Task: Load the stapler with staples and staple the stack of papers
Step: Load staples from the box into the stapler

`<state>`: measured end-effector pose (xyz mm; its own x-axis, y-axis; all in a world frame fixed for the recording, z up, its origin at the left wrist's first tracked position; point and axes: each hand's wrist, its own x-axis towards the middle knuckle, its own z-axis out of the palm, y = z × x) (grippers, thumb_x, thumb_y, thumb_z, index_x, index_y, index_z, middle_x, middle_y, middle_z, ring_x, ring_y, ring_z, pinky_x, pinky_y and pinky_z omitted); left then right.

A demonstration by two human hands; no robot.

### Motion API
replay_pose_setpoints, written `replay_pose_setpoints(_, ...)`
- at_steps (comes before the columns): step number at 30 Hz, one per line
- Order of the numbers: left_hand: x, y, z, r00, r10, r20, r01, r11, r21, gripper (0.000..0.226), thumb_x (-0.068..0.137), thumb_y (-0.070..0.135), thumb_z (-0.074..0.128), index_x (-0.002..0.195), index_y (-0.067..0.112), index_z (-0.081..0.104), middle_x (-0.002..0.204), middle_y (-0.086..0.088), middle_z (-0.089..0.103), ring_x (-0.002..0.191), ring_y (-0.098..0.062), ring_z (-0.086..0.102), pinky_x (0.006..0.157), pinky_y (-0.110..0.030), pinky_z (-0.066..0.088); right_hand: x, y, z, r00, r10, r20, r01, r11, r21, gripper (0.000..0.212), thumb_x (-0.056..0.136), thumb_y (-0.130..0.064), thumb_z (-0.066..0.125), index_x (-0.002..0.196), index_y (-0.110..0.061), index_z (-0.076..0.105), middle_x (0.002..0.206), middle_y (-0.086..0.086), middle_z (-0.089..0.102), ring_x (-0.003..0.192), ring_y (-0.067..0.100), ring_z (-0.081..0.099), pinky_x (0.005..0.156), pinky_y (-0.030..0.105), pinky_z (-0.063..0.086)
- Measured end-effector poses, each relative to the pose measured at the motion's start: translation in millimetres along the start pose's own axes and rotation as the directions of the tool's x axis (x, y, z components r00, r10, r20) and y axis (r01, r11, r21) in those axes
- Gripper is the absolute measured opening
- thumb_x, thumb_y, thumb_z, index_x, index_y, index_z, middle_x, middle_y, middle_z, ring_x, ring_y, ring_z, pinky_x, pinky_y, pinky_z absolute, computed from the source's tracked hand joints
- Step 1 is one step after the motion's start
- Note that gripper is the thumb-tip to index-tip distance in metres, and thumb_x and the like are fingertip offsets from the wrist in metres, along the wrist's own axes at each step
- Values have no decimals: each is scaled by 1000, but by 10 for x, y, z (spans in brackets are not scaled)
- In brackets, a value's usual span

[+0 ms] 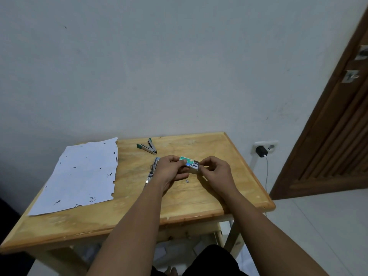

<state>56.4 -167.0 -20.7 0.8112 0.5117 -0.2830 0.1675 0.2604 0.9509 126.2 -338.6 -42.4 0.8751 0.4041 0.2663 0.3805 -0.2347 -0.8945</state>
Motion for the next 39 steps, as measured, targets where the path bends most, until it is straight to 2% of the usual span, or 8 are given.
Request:
replay_pose_setpoints(3, 8, -13, -8, 1000, 1, -9, -1, 1000, -14, 15, 100, 6, 69, 113, -1, 67, 101, -20, 79, 87, -22, 81, 70, -37, 67, 20, 30, -2, 1000, -9, 17, 9, 1000, -21, 12, 95, -15, 73, 101, -22, 79, 98, -9, 77, 90, 5, 73, 73, 23, 62)
replay_pose_setpoints(6, 14, -25, -9, 1000, 6, -13, -6, 1000, -9, 13, 100, 7, 68, 112, 1, 68, 102, -19, 78, 89, -22, 81, 74, -39, 67, 34, 44, 7, 1000, -8, 13, 9, 999, -45, 14, 96, -18, 73, 107, -20, 81, 101, -8, 77, 90, 5, 72, 73, 21, 61)
replay_pose_setpoints(10, 24, -33, -7, 1000, 15, -23, -15, 1000, 0, 13, 101, 8, 68, 113, 3, 69, 102, -18, 78, 87, -21, 81, 76, -39, 67, 33, 55, 13, 998, -52, -24, 51, 997, -58, 14, 94, -20, 77, 107, -19, 81, 103, -9, 76, 89, 6, 72, 72, 21, 61)
replay_pose_setpoints(15, 25, -32, -8, 1000, 11, -12, -11, 1000, 10, 15, 100, 7, 68, 114, 2, 68, 102, -19, 78, 85, -22, 81, 74, -38, 67, 45, 77, 28, 993, -114, -1, 113, 988, -107, 18, 93, -19, 78, 110, -17, 82, 105, -7, 73, 95, 5, 69, 82, 21, 60)
replay_pose_setpoints(25, 29, -23, -5, 1000, 9, 2, -9, 999, 32, 19, 99, 6, 70, 117, 1, 67, 101, -20, 78, 84, -24, 81, 75, -39, 68, 61, 109, 41, 996, -87, 8, 87, 984, -158, 10, 92, -21, 78, 102, -18, 81, 103, -9, 70, 90, 3, 66, 72, 11, 54)
replay_pose_setpoints(31, 23, -26, -21, 999, 6, 35, -7, 999, 36, 19, 98, 5, 71, 116, -1, 67, 101, -23, 78, 86, -26, 81, 78, -41, 67, 72, 102, 55, 995, -87, 41, 93, 983, -158, 18, 93, -26, 78, 109, -20, 82, 105, -7, 70, 96, 7, 65, 79, 21, 57)
replay_pose_setpoints(35, 20, -14, -19, 999, 2, 39, -4, 999, 46, 20, 98, 5, 71, 116, -1, 67, 98, -23, 79, 85, -27, 81, 77, -41, 68, 86, 115, 60, 998, -58, 38, 63, 987, -148, 13, 94, -24, 77, 104, -17, 82, 105, -6, 70, 95, 7, 65, 72, 14, 51)
replay_pose_setpoints(39, 15, -13, -12, 999, -6, 37, 5, 999, 43, 21, 98, 6, 71, 117, -2, 67, 99, -22, 79, 86, -26, 81, 75, -39, 68, 72, 108, 54, 999, -43, 5, 43, 992, -122, 14, 97, -26, 72, 105, -15, 79, 105, -6, 70, 95, 7, 67, 68, 9, 51)
